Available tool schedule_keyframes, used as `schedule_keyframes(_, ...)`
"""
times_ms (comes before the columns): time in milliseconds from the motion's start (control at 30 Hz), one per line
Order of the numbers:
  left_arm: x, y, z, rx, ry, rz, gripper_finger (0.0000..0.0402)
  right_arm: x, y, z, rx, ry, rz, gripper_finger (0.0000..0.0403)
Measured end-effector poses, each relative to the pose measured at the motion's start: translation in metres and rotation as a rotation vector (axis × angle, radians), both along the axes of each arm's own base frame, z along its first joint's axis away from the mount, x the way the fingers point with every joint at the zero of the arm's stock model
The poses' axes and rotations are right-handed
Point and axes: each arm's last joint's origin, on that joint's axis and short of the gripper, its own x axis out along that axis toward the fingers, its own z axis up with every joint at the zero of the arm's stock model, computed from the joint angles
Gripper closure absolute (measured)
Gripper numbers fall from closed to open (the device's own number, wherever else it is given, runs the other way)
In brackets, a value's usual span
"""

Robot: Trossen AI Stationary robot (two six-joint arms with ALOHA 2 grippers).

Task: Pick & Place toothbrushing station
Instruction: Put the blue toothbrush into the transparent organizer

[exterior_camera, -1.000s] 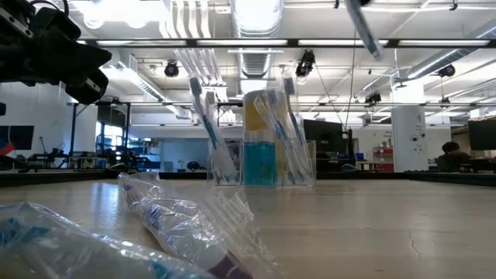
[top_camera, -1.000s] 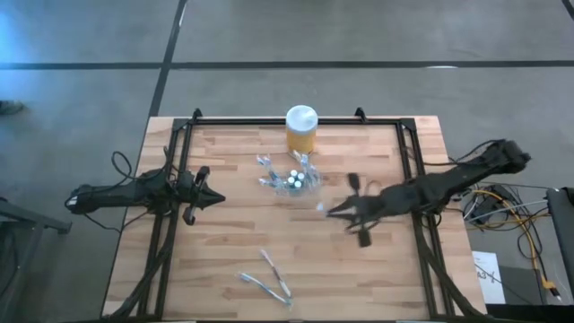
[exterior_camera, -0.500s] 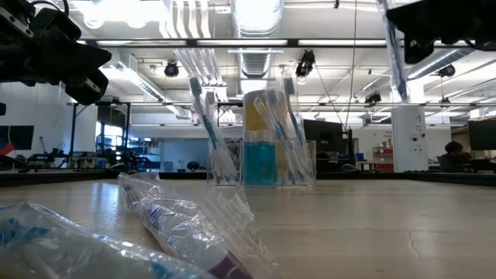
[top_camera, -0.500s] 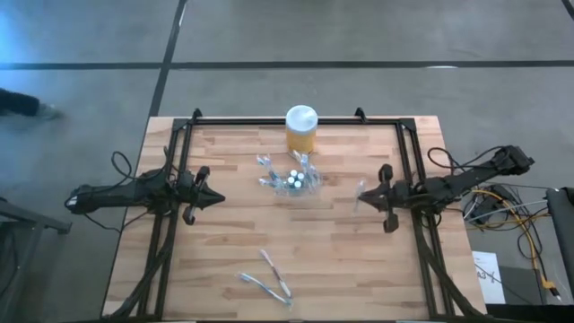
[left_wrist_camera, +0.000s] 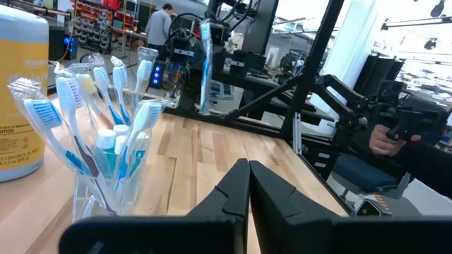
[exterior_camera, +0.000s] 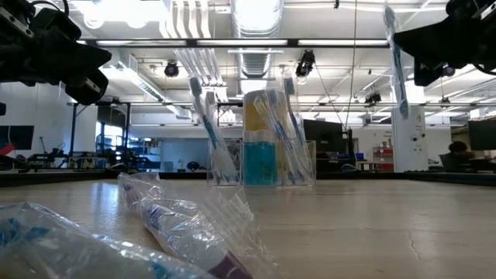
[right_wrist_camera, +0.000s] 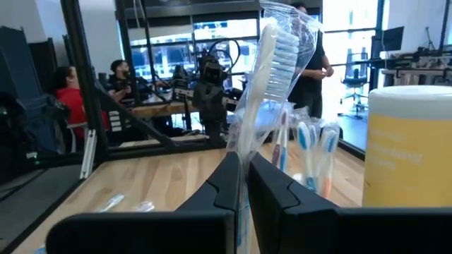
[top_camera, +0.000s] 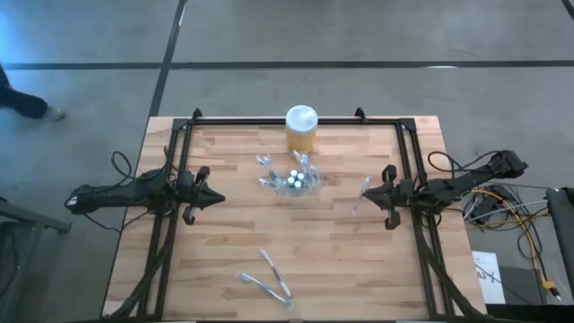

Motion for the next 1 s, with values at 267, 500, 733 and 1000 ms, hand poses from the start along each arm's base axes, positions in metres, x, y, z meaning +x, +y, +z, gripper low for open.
schedule_keyframes(267, 0.0, 0.0, 0.0, 0.0, 0.0, 0.0, 0.0388, -0.001, -0.001, 0.002, 0.031, -0.015, -0.025, 0.0396)
schedule_keyframes(500, 0.0, 0.0, 0.0, 0.017, -0.002, 0.004, 0.0388, 0.004, -0.001, 0.017, 0.063, -0.018, -0.085, 0.0396)
schedule_keyframes(733, 0.0, 0.001, 0.0, 0.001, -0.001, 0.047, 0.0388, 0.025, 0.008, 0.05, 0.015, 0.022, -0.092, 0.0396)
schedule_keyframes(1000, 0.0, 0.001, 0.005, -0.007, -0.053, 0.043, 0.0377, 0.079, 0.028, 0.082, -0.114, 0.092, -0.077, 0.0395)
